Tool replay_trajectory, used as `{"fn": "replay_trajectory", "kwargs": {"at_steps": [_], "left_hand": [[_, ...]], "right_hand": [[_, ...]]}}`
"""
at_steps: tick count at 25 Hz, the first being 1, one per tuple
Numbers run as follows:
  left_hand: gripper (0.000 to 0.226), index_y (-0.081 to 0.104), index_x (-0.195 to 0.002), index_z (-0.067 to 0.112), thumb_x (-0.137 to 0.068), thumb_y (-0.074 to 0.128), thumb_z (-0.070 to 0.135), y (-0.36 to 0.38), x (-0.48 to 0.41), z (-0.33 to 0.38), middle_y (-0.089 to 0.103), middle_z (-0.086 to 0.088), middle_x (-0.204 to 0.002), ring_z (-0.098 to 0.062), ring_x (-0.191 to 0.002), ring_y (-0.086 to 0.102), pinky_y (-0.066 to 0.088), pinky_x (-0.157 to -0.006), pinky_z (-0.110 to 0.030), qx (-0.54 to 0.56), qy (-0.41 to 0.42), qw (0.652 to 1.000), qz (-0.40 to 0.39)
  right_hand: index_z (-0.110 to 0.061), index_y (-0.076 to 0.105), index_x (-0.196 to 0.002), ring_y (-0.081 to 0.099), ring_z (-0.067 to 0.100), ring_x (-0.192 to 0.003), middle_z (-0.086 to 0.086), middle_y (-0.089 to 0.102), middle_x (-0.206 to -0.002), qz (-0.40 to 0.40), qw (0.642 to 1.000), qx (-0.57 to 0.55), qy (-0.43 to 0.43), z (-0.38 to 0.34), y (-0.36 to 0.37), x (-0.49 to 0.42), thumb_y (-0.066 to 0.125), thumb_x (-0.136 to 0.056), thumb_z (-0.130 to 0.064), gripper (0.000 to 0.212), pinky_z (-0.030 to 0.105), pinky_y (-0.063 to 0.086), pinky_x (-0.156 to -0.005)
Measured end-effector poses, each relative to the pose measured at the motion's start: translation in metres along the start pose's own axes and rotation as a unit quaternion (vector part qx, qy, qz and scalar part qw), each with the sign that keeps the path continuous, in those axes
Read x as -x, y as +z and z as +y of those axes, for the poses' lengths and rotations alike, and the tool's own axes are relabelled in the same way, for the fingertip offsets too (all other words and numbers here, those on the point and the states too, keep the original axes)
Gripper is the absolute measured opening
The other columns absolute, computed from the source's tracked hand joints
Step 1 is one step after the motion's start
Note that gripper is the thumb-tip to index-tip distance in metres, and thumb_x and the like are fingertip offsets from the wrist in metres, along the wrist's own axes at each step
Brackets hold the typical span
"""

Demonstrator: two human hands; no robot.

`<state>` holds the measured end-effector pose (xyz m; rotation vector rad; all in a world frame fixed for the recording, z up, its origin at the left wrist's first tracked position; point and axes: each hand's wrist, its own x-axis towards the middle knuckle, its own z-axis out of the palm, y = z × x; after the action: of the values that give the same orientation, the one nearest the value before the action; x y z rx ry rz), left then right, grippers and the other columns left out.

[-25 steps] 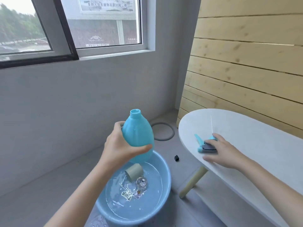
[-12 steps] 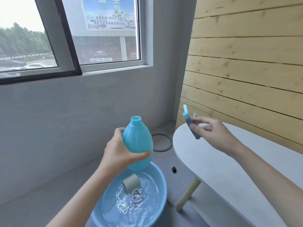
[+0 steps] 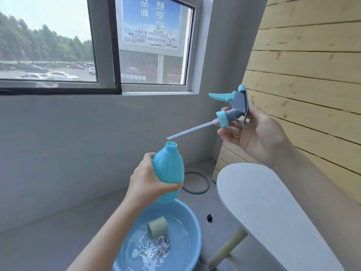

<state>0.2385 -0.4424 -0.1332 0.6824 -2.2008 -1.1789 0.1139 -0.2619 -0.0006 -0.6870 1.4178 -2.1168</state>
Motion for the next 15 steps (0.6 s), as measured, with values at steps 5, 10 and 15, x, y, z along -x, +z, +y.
{"fn": "replay_trajectory", "kwargs": {"at_steps": [5,10,15], "left_hand": [[0.08,0.041,-0.116,0.031,-0.051,0.087,0.041,-0.008,0.0,-0.015,0.054,0.014,-0.105,-0.013,-0.096,0.053,0.049,-0.087,-0.038,-0.027,0.005,0.999,0.031],[0.082,0.04,-0.118,0.03,-0.052,0.086,0.043,-0.012,-0.004,-0.021,0.052,0.013,-0.108,-0.014,-0.097,0.052,0.047,-0.087,-0.035,-0.031,0.016,0.998,0.042],[0.082,0.04,-0.119,0.031,-0.052,0.084,0.045,-0.013,-0.011,-0.024,0.051,0.014,-0.108,-0.015,-0.097,0.052,0.048,-0.084,-0.035,-0.035,0.018,0.998,0.049]], "right_hand": [[-0.011,0.064,-0.097,0.064,0.021,-0.058,0.009,0.071,-0.082,0.019,0.998,0.061,0.024,0.01,0.015,-0.01,0.028,-0.101,-0.045,0.05,0.03,0.058,-0.063],[-0.01,0.061,-0.105,0.066,0.019,-0.059,0.009,0.067,-0.091,0.018,0.995,0.092,0.038,0.018,0.037,-0.029,0.029,-0.101,-0.045,0.048,0.029,0.058,-0.055],[-0.013,0.062,-0.101,0.065,0.016,-0.064,0.01,0.065,-0.094,-0.061,0.957,0.28,0.037,0.024,0.063,-0.05,0.048,-0.094,-0.045,0.036,0.024,0.058,-0.064]]}}
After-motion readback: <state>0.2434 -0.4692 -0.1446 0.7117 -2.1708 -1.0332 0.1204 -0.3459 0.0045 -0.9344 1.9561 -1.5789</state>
